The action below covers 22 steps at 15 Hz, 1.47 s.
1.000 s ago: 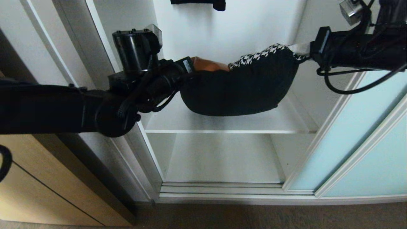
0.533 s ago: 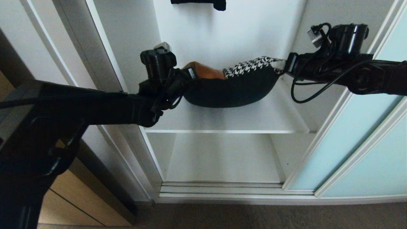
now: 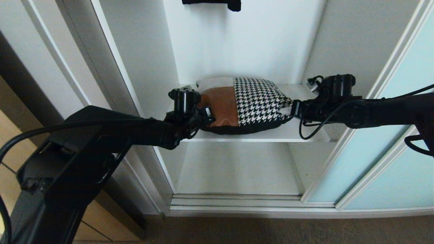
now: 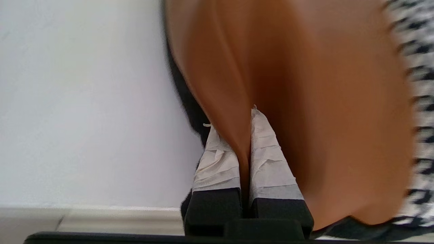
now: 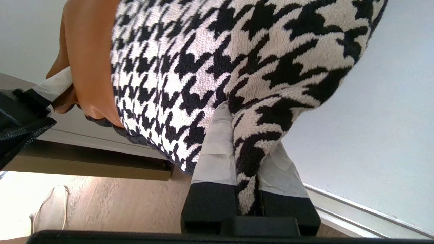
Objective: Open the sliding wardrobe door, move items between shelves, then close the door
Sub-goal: Place the pillow on the higher shelf
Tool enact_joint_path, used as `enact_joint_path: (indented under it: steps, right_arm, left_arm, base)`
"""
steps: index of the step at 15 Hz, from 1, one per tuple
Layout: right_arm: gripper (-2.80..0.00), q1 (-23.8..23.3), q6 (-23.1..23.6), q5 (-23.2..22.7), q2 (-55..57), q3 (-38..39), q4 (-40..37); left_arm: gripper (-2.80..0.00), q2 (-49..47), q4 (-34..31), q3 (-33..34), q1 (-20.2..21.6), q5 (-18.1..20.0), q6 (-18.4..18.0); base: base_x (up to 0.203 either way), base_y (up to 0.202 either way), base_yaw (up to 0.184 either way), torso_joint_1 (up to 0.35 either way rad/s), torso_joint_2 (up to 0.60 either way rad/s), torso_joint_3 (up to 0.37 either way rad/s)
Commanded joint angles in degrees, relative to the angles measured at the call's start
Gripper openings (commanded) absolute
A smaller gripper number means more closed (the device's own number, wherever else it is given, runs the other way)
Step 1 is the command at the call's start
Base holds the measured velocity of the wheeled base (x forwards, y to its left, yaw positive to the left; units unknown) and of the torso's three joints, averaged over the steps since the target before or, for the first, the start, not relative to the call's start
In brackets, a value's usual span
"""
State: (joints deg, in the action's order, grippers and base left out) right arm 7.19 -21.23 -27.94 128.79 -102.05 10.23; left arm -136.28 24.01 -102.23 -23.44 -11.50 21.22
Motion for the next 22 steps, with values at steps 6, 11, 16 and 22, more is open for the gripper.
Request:
enact_joint_path:
  steps: [6,11,16,22]
  right_arm:
    - [-2.8,0.1,-0.5,3.2,7.0,-5.7,3.2]
    - [-2.8,0.4,0.4,7.7,7.6,-8.3,9.3]
    - [-2.8,0.9,3.2,11.5,11.0,-8.3,9.4]
    - [-2.8,1.0,2.8,11.7,10.9,-8.4,9.5]
  left_arm:
    - [-2.8,-5.0,-5.7,-8.6,1.2,-6.4,-0.5]
    - [-2.8,-5.8,4.0,-8.6,3.0,-9.0,-6.2]
    - [-2.8,-9.1,4.3,-8.6,3.9,-10.1,-8.1]
    - [0.0,-8.1,8.4,-8.5,3.9,-11.6,-8.4]
  base:
    - [0.0,0.0,0.0,0.0,0.0,0.0]
    - [0.0,0.0,0.0,0.0,0.0,0.0]
    - [0.0,0.0,0.0,0.0,0.0,0.0]
    - [0.0,0.0,0.0,0.0,0.0,0.0]
